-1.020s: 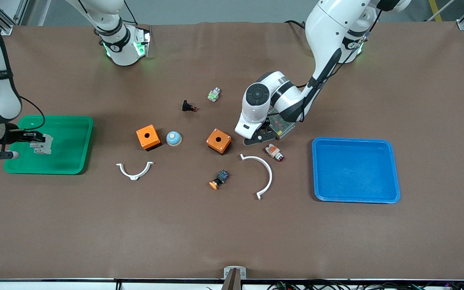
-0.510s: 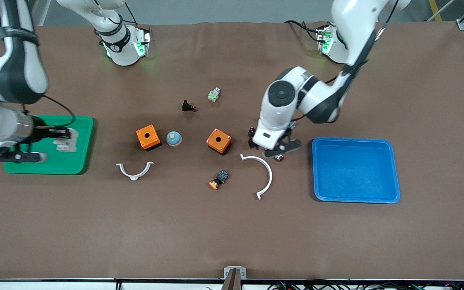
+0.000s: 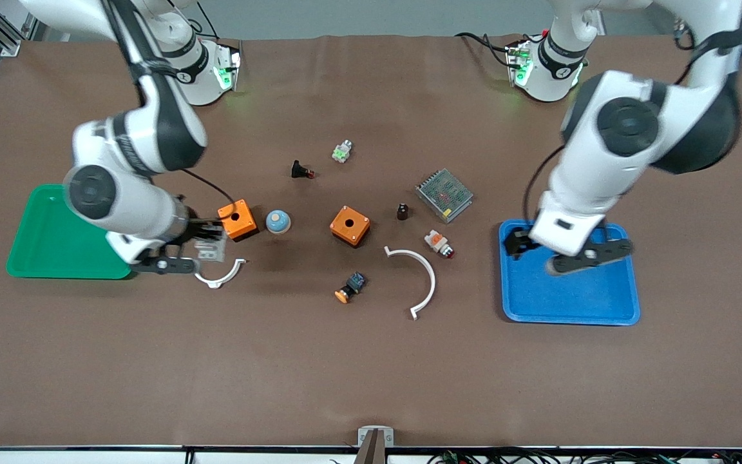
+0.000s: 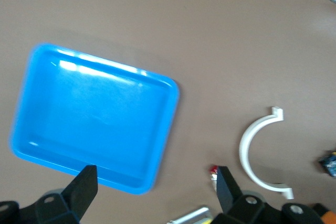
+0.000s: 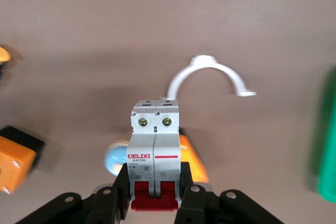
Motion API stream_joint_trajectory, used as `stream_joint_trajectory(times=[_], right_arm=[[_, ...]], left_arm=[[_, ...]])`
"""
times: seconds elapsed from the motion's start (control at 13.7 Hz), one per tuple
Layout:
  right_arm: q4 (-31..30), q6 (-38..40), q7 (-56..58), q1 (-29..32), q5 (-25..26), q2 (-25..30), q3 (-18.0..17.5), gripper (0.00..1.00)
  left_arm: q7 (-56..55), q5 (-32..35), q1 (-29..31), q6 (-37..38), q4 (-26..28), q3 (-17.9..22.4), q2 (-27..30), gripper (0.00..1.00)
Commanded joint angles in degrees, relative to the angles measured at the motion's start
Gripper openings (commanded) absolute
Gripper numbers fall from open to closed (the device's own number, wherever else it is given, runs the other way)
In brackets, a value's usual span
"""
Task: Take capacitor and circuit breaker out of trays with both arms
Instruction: 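Withdraw the left gripper while the right gripper carries the breaker off the tray, then lower the white breaker beside the white arc clip and open the right gripper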
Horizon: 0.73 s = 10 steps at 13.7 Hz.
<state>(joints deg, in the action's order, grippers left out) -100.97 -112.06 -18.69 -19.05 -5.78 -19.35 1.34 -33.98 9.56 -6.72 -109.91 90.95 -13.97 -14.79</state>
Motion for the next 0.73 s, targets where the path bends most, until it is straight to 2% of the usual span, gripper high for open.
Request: stream_joint_trajectory(times=[0.0, 0.22, 0.36, 0.44, 0.66], right_arm=[[1.3, -4.5, -1.3, -1.8, -3.0, -4.5, 0.9, 0.25], [1.3, -10.4, -1.4, -2.6, -3.1, -8.8, 0.9, 0.25], [1.3, -13.6, -1.4, -2.8, -3.1, -11.1, 0.8, 0.25], [1.3, -14.8, -1.5, -3.4, -3.1, -12.2, 0.8, 0.25], [1.3, -16.6, -1.6, -3.6, -3.1, -14.0, 0.9, 0.25]], left_arm=[[9.1, -0.1, 4.2, 7.8, -3.8, -1.0, 2.7, 1.00], [16.9, -0.2, 7.5, 16.3, -8.9, -1.1, 2.9, 1.00], [21.1, -2.2, 9.8, 17.0, -9.0, -1.0, 5.1, 1.00], [23.7, -4.1, 9.9, 17.2, -8.7, 0.0, 6.6, 1.00], [25.9, -5.8, 6.5, 21.8, -8.5, 6.6, 9.1, 1.00]])
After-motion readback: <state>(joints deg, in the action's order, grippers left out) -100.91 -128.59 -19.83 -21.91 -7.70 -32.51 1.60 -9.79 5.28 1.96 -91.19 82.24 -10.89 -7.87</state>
